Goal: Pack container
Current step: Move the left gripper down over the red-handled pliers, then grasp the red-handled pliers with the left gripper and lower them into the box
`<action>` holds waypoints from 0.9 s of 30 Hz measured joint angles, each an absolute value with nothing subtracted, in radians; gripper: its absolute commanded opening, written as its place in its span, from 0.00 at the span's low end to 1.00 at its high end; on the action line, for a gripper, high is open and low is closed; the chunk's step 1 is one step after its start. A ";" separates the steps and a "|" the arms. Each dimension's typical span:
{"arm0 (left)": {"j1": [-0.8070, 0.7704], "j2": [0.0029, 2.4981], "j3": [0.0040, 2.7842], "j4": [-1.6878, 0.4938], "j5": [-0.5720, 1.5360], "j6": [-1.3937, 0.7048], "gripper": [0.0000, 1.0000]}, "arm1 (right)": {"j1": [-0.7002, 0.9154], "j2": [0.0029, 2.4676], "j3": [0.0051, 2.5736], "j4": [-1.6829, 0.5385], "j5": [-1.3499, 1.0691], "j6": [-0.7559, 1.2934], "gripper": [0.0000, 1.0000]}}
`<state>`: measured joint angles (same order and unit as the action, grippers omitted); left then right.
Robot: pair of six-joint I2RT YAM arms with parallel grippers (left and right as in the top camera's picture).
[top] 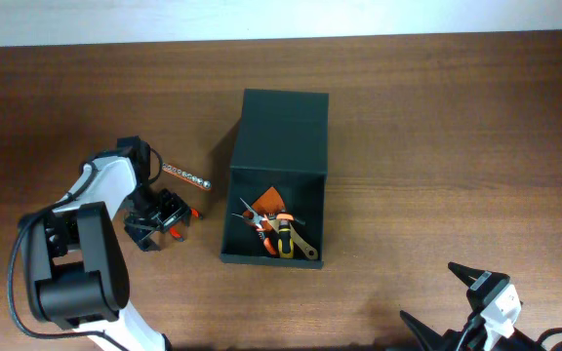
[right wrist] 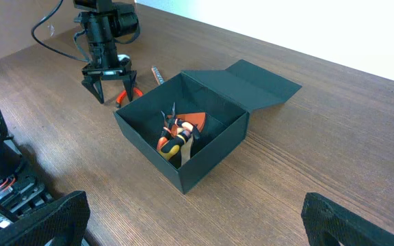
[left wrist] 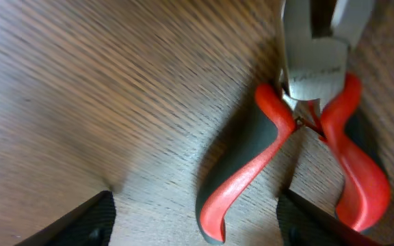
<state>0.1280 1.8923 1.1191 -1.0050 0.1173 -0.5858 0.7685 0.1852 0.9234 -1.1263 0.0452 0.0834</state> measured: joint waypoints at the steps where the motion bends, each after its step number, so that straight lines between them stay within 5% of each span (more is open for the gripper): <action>1: 0.125 1.893 1.119 -1.004 0.116 -0.588 0.61 | 0.768 0.185 0.923 -1.126 0.045 0.083 0.99; 16: 0.119 1.893 1.120 -0.985 0.121 -0.591 0.08 | 0.768 0.185 0.923 -1.126 0.045 0.083 0.99; 27: 0.119 1.888 1.121 -0.960 0.131 -0.596 0.02 | 0.768 0.185 0.923 -1.126 0.045 0.083 0.99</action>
<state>0.1188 1.8885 1.1206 -0.9596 0.1314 -0.5961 0.7685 0.1852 0.9234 -1.1263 0.0452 0.0830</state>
